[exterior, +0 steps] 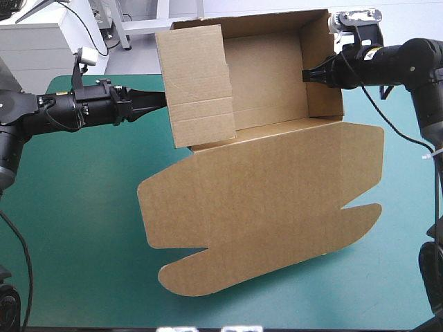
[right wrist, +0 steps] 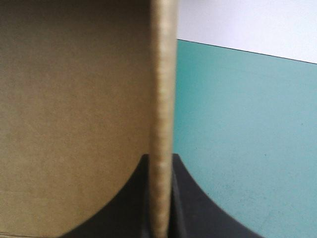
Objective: Fold the box
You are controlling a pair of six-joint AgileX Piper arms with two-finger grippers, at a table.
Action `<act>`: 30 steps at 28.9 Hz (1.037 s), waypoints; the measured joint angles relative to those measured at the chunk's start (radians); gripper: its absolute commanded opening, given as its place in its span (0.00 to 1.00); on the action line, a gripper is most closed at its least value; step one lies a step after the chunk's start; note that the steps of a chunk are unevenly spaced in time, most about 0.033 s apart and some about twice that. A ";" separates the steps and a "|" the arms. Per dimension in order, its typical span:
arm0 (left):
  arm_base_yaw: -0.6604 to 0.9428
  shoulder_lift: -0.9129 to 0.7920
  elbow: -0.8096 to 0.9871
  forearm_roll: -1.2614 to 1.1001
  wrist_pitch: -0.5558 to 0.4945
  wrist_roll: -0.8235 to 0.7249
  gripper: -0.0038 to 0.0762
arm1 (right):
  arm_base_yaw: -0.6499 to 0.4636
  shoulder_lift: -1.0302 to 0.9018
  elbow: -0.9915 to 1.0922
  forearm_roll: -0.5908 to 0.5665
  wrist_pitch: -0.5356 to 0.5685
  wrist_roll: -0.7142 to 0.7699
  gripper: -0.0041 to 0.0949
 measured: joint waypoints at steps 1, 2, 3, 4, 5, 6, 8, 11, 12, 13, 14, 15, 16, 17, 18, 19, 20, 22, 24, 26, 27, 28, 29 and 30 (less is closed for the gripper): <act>0.000 0.000 0.000 -0.006 0.000 0.002 0.37 | 0.002 0.001 0.000 -0.002 -0.004 0.002 0.02; 0.000 0.000 -0.001 -0.012 0.000 0.006 0.39 | 0.003 0.001 0.000 -0.003 -0.007 0.004 0.02; 0.000 0.000 -0.001 -0.017 0.000 0.011 0.41 | 0.003 0.001 0.000 -0.004 -0.009 0.008 0.02; 0.000 0.000 -0.001 -0.020 0.000 0.017 0.44 | 0.003 0.001 0.000 -0.005 -0.011 0.009 0.02; 0.000 0.000 -0.001 -0.021 0.000 0.022 0.47 | 0.003 0.001 0.000 -0.007 -0.013 0.010 0.02; 0.000 0.000 -0.001 -0.030 0.001 0.028 0.50 | 0.005 0.001 0.000 -0.008 -0.014 0.011 0.02; 0.000 0.000 -0.001 -0.054 0.000 0.041 0.55 | 0.010 0.001 0.000 -0.011 -0.016 0.012 0.02; 0.000 0.000 -0.001 -0.094 0.001 0.068 0.63 | 0.033 0.001 0.000 -0.021 -0.029 0.020 0.02; 0.000 0.000 -0.001 -0.107 0.001 0.078 0.66 | 0.046 0.001 0.000 -0.025 -0.038 0.023 0.02; 0.000 0.000 -0.001 -0.114 0.001 0.084 0.67 | 0.054 0.001 0.000 -0.028 -0.044 0.028 0.02; 0.000 0.000 -0.001 -0.122 0.001 0.090 0.69 | 0.063 0.002 0.000 -0.035 -0.056 0.031 0.02; 0.001 0.000 -0.001 -0.126 0.001 0.094 0.69 | 0.069 0.003 0.000 -0.040 -0.068 0.035 0.02; 0.001 0.000 -0.001 -0.128 0.000 0.096 0.70 | 0.075 0.003 0.000 -0.050 -0.080 0.038 0.02; 0.002 0.000 -0.001 -0.128 0.000 0.098 0.71 | 0.082 0.004 0.000 -0.063 -0.089 0.045 0.03; 0.002 0.000 -0.001 -0.128 0.000 0.100 0.71 | 0.090 0.004 0.000 -0.078 -0.096 0.052 0.03; 0.002 0.000 -0.001 -0.128 -0.001 0.102 0.72 | 0.098 0.005 0.000 -0.092 -0.101 0.059 0.03; 0.002 0.000 -0.001 -0.128 -0.001 0.103 0.72 | 0.107 0.005 0.000 -0.111 -0.106 0.071 0.03; 0.002 0.000 -0.001 -0.127 -0.003 0.106 0.72 | 0.122 0.005 0.000 -0.145 -0.108 0.099 0.03; 0.002 0.000 -0.001 -0.122 -0.009 0.108 0.72 | 0.137 0.006 0.000 -0.175 -0.111 0.119 0.03; 0.003 0.000 -0.001 -0.122 -0.016 0.110 0.72 | 0.152 0.006 0.000 -0.197 -0.127 0.139 0.03; 0.003 0.000 -0.001 -0.122 -0.018 0.110 0.72 | 0.157 0.006 0.000 -0.206 -0.133 0.144 0.03; 0.003 0.000 -0.001 -0.122 -0.019 0.110 0.72 | 0.162 0.007 0.000 -0.215 -0.137 0.147 0.03; 0.003 0.000 -0.001 -0.119 -0.022 0.110 0.72 | 0.169 0.008 0.000 -0.227 -0.141 0.155 0.03; 0.003 0.000 -0.005 -0.112 -0.024 0.110 0.72 | 0.178 0.008 0.000 -0.244 -0.145 0.166 0.03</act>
